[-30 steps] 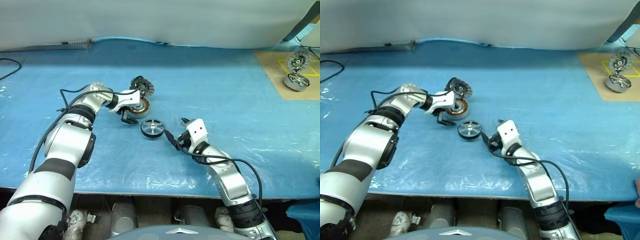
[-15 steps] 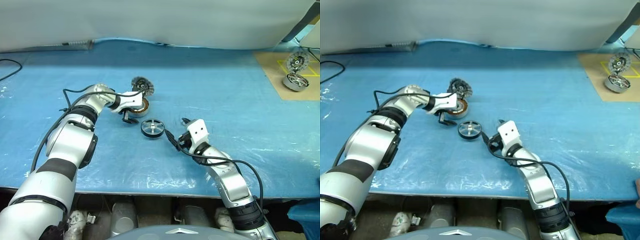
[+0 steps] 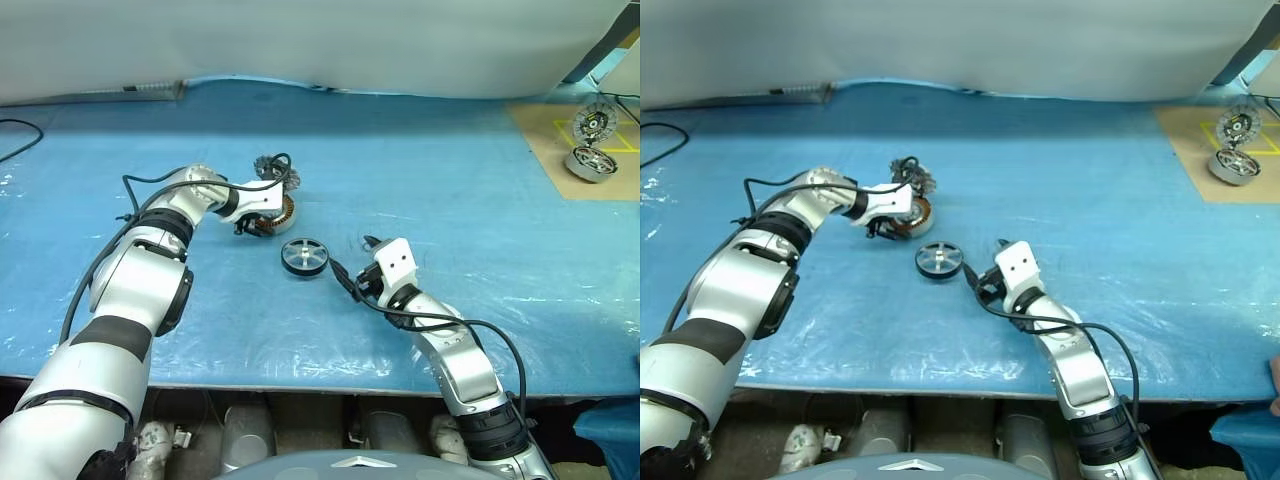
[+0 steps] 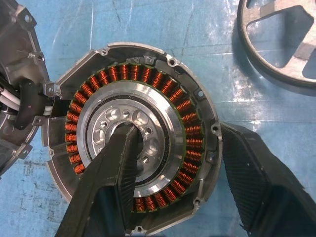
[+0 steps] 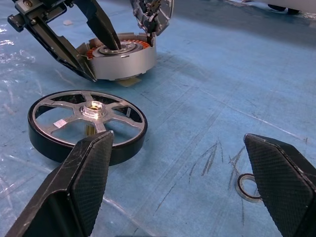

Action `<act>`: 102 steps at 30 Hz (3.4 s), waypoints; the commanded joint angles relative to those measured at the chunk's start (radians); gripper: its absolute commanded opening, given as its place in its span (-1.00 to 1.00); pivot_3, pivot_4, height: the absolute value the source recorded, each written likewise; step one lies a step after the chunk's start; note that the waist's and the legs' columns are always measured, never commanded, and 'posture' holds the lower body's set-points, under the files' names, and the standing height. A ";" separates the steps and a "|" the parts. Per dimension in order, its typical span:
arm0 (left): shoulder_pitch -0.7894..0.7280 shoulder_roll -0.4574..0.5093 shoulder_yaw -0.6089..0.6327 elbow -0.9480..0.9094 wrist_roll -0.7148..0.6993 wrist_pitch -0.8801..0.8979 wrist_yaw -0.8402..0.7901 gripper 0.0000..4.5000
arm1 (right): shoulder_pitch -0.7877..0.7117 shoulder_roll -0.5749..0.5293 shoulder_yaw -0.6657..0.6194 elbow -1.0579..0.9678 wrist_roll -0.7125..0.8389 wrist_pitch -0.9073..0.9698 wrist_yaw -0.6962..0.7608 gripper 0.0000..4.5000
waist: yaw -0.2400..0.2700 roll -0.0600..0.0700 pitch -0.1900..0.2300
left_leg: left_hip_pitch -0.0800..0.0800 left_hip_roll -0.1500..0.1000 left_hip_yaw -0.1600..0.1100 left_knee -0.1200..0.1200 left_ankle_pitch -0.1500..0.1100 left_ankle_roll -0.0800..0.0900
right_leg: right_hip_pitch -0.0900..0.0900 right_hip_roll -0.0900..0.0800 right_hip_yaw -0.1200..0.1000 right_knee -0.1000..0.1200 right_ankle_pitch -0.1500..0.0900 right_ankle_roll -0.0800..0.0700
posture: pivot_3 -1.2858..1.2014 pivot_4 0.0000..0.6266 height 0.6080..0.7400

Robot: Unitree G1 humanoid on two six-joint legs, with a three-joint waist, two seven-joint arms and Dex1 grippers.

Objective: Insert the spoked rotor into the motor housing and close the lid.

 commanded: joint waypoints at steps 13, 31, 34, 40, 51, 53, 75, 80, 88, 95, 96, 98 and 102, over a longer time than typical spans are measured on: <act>-0.099 -0.041 -0.001 0.015 0.013 0.077 0.053 -0.03 | -0.023 0.013 -0.004 -0.013 0.001 -0.018 0.015 1.00 | 0.003 -0.001 0.001 | 0.000 0.000 0.000 0.000 0.000 0.000 | -0.001 0.000 -0.001 0.000 0.001 0.001 | 0.03 -0.52 1.00; -0.203 -0.201 0.008 0.026 0.013 0.215 0.075 -0.04 | 0.020 -0.004 -0.034 -0.042 0.000 -0.021 -0.003 1.00 | 0.005 -0.005 0.012 | -0.002 -0.001 -0.001 -0.001 0.000 0.000 | -0.003 0.000 -0.001 -0.001 0.002 0.003 | 0.03 -0.52 1.00; -0.215 -0.221 0.012 0.029 0.010 0.243 0.084 -0.04 | 0.027 -0.004 -0.036 -0.047 0.000 -0.021 -0.009 1.00 | 0.004 -0.005 0.012 | -0.002 -0.001 -0.001 -0.001 0.000 0.000 | -0.003 0.000 -0.001 -0.001 0.002 0.003 | 0.03 -0.52 1.00; -0.225 -0.266 0.016 0.031 0.005 0.293 0.094 -0.04 | 0.038 0.000 -0.036 -0.054 -0.004 -0.022 -0.019 1.00 | 0.004 -0.005 0.013 | -0.002 -0.001 -0.001 -0.001 0.000 0.000 | -0.003 0.000 -0.001 -0.002 0.002 0.003 | 0.03 -0.52 1.00; -0.231 -0.338 0.004 0.030 0.014 0.316 0.103 -0.04 | 0.052 0.007 -0.036 -0.061 -0.009 -0.026 -0.035 1.00 | 0.007 -0.006 0.013 | -0.002 -0.001 -0.001 -0.001 0.000 0.000 | -0.003 -0.001 -0.001 -0.001 0.002 0.003 | 0.03 -0.52 1.00; -0.231 -0.347 0.004 0.031 0.015 0.318 0.109 -0.04 | 0.053 0.007 -0.036 -0.062 -0.009 -0.026 -0.037 1.00 | 0.006 -0.005 0.013 | -0.002 -0.001 -0.001 -0.001 0.000 0.000 | -0.003 0.000 -0.001 -0.001 0.002 0.003 | 0.03 -0.52 1.00; -0.210 -0.389 -0.039 0.025 0.033 0.334 0.004 -0.04 | 0.059 0.006 -0.042 -0.062 -0.006 -0.028 -0.046 1.00 | 0.009 -0.005 0.013 | -0.002 -0.003 -0.001 -0.001 0.000 0.000 | -0.003 -0.002 -0.001 -0.001 0.002 0.003 | 0.03 -0.52 1.00; -0.209 -0.388 -0.055 0.021 0.036 0.332 -0.017 -0.04 | 0.053 0.007 -0.043 -0.053 -0.007 -0.031 -0.044 1.00 | 0.009 -0.005 0.013 | -0.002 -0.003 -0.001 -0.001 0.000 0.000 | -0.002 -0.002 -0.001 -0.001 0.002 0.003 | 0.03 -0.52 1.00; -0.203 -0.379 -0.073 0.021 0.051 0.334 -0.009 0.12 | 0.043 0.009 -0.045 -0.041 -0.007 -0.036 -0.040 1.00 | 0.007 -0.005 0.013 | -0.002 -0.003 -0.001 -0.001 0.000 0.000 | -0.002 -0.002 -0.001 -0.001 0.002 0.004 | 0.03 -0.52 1.00; -0.211 -0.384 -0.052 0.019 0.031 0.349 -0.001 0.99 | 0.037 0.006 -0.045 -0.035 -0.007 -0.038 -0.034 1.00 | 0.007 -0.005 0.013 | -0.002 -0.003 -0.001 -0.001 0.000 0.000 | -0.001 -0.002 -0.001 -0.001 0.002 0.004 | 0.03 -0.52 1.00; -0.212 -0.383 -0.050 0.019 0.029 0.350 -0.002 0.99 | 0.037 0.006 -0.045 -0.034 -0.007 -0.038 -0.034 1.00 | 0.007 -0.005 0.013 | -0.002 -0.003 -0.001 -0.001 0.000 0.000 | -0.002 -0.002 -0.001 -0.001 0.002 0.003 | 0.03 -0.52 1.00; -0.217 -0.380 -0.041 0.017 0.020 0.349 -0.004 0.99 | 0.035 0.005 -0.045 -0.031 -0.007 -0.039 -0.032 1.00 | 0.007 -0.005 0.013 | -0.002 -0.003 -0.001 -0.001 0.000 0.000 | -0.002 -0.002 -0.001 -0.001 0.002 0.003 | 0.03 -0.52 1.00; -0.239 -0.367 -0.008 0.009 -0.015 0.349 -0.029 0.99 | 0.031 0.004 -0.048 -0.026 -0.005 -0.039 -0.026 1.00 | 0.007 -0.005 0.013 | -0.002 -0.003 -0.001 -0.001 0.000 0.000 | -0.002 -0.002 -0.001 -0.001 0.002 0.003 | 0.03 -0.52 1.00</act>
